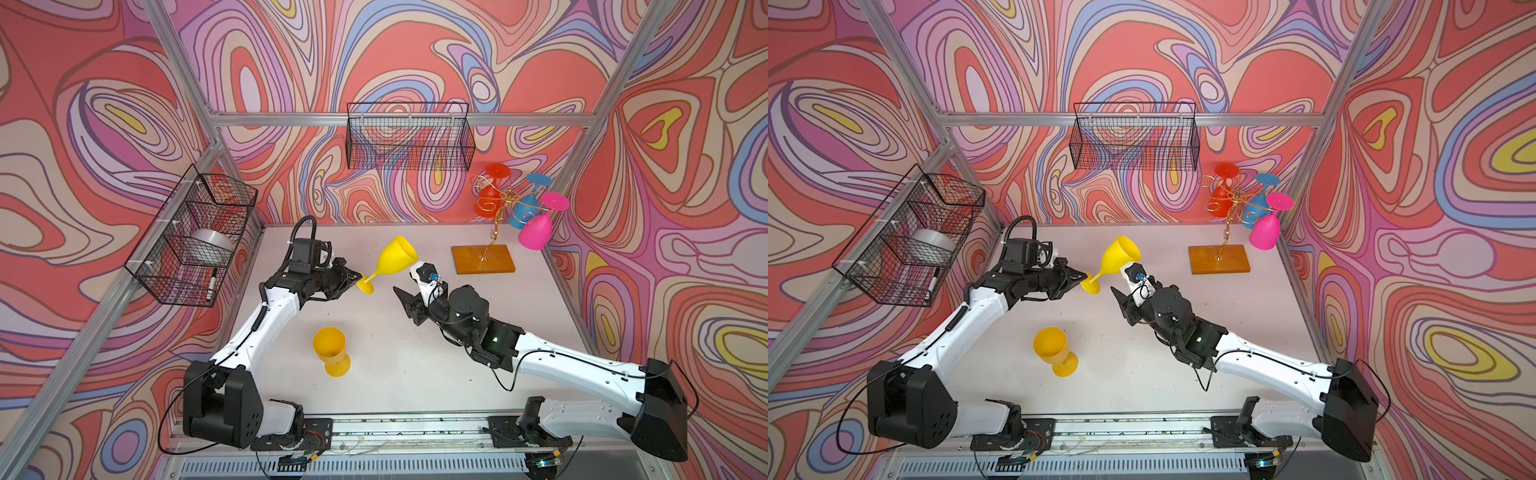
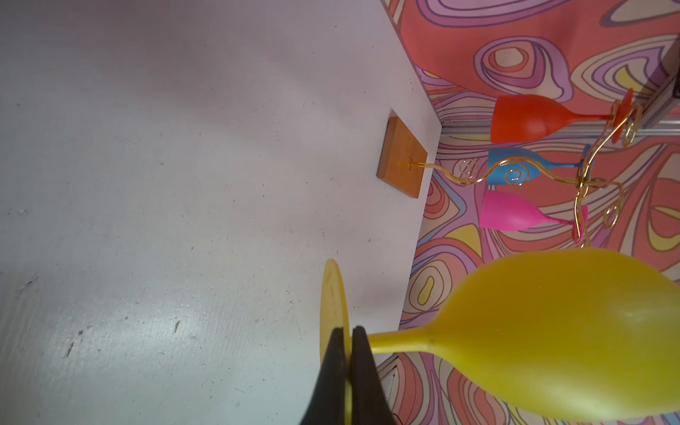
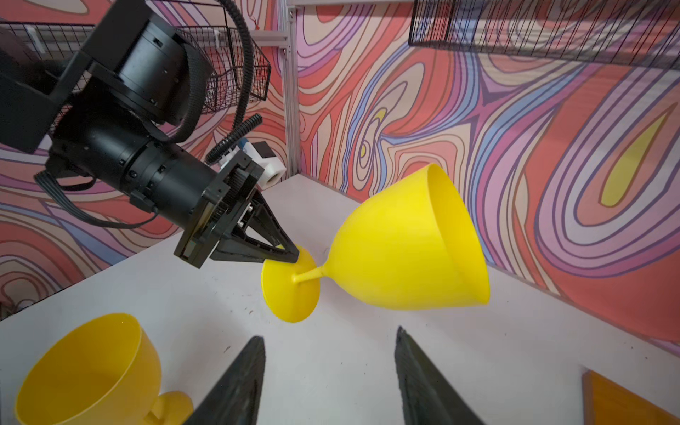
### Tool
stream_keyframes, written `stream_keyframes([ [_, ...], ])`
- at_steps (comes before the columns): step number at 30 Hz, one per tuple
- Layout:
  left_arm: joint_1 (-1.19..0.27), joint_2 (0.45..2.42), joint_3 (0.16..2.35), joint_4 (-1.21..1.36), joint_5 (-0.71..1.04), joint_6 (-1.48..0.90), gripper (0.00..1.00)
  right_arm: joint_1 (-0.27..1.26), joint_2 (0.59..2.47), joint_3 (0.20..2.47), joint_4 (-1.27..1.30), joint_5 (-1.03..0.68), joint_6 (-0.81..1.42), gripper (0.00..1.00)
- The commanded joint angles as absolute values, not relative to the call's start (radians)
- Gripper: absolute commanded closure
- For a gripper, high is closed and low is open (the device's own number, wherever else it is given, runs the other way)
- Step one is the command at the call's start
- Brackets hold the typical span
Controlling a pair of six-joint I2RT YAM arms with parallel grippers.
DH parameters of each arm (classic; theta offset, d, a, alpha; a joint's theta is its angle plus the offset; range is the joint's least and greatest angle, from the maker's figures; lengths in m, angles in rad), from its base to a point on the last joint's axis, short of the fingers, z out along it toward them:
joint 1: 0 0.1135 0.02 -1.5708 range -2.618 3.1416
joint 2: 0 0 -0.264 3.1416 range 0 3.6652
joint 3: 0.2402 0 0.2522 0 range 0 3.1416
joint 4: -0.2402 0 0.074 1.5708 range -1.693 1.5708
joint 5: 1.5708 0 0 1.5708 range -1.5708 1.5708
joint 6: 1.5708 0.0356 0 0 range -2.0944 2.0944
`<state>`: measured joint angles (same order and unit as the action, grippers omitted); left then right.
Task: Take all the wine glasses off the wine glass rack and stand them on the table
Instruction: 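Move the right gripper to the glass bowl and grip its rim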
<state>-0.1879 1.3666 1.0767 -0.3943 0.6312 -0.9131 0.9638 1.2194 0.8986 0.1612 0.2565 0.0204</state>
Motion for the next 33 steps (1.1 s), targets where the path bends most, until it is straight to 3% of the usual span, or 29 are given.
stream_keyframes([
  [1, -0.179, 1.359, 1.050, -0.340, 0.691, -0.768, 1.00, 0.969, 1.224, 0.986, -0.010, 0.265, 0.133, 0.43],
  [12, -0.179, 1.344, 1.034, -0.343, 0.709, -0.555, 1.00, 0.956, 1.257, 1.130, -0.202, 0.212, 0.233, 0.45],
  [22, -0.179, 1.301, 0.984, -0.275, 0.714, -0.524, 1.00, 0.819, 1.294, 1.230, -0.303, 0.016, 0.400, 0.52],
  [33, -0.178, 1.281, 0.982, -0.289, 0.665, -0.504, 1.00, 0.810, 1.324, 1.277, -0.356, -0.085, 0.453, 0.56],
])
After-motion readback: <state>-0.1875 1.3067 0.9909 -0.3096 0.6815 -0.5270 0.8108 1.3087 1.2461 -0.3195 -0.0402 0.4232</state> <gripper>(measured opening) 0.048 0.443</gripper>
